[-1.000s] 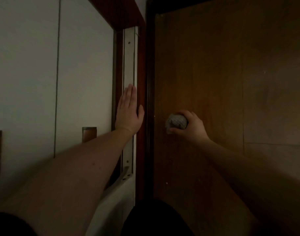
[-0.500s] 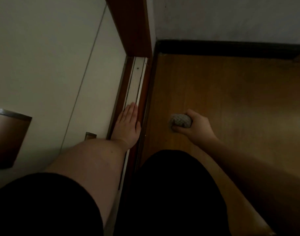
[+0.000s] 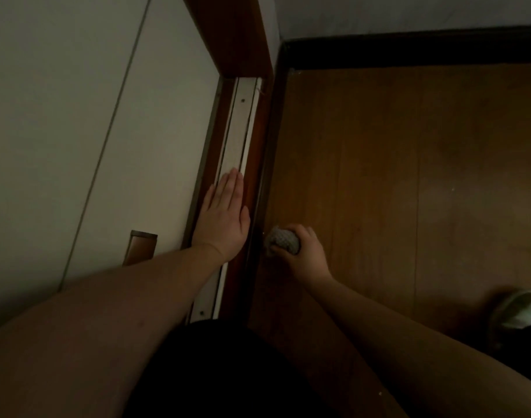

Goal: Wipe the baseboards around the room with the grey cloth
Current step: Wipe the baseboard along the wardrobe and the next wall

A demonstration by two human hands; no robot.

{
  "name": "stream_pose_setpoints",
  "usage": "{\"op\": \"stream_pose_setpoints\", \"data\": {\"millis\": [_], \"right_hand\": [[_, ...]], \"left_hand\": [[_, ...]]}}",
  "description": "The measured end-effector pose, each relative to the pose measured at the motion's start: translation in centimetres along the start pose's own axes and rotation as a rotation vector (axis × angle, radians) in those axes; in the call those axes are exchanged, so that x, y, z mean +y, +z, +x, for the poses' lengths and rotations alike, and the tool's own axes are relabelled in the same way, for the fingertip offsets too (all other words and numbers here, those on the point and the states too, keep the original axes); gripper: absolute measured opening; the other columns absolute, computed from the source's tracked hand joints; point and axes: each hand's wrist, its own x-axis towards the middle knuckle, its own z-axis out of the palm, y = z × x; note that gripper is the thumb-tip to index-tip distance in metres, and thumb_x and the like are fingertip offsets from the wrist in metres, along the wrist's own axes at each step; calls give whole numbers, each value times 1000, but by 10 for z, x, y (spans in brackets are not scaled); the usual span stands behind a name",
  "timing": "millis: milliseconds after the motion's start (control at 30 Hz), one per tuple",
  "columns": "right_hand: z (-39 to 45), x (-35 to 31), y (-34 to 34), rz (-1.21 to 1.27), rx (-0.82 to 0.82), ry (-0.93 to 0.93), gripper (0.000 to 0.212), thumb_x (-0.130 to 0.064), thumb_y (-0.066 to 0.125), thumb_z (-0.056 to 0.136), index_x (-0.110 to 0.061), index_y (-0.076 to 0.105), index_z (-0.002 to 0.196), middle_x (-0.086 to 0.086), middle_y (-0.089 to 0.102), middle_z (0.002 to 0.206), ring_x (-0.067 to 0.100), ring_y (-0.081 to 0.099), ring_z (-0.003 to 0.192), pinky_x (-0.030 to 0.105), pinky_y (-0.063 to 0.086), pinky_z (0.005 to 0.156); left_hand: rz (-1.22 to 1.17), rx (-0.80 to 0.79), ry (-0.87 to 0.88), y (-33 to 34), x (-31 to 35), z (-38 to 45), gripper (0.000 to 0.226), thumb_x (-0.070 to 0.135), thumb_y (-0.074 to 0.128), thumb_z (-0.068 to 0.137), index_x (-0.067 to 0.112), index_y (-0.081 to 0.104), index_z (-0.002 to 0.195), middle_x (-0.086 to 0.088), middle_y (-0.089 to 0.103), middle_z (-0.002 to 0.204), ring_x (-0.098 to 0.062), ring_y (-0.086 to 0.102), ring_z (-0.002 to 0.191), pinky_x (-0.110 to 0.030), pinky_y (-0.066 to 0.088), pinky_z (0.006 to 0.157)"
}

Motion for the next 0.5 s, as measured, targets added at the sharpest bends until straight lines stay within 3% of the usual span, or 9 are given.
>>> {"op": "stream_pose_setpoints", "data": {"millis": [167, 233, 500], "right_hand": [[7, 12, 24, -34, -74, -15, 44, -15, 73, 86, -25, 58, 126, -11, 43, 118, 4, 46, 107, 8, 34, 86], [6, 15, 32, -59, -77, -14, 45, -10, 72, 86, -24, 58, 127, -7, 45, 123, 3, 43, 107, 3, 31, 82], [26, 6, 37, 67, 38, 101, 39, -5, 66, 90, -22, 57, 124, -7, 43, 123, 5, 46, 107, 3, 35, 81]], "left_hand": [[-3, 7, 25, 0, -1, 4, 67, 37, 16, 100, 7, 2, 158, -10, 2, 167, -19, 0, 153, -40, 4, 125], [-4, -14, 21, 0, 1, 0, 68, 37, 16, 100, 7, 2, 158, -10, 2, 167, -20, -1, 154, -41, 6, 125], [1, -8, 17, 2, 3, -4, 68, 35, 21, 99, 6, 4, 158, -10, 3, 167, -21, 1, 154, -45, 11, 124]]}}
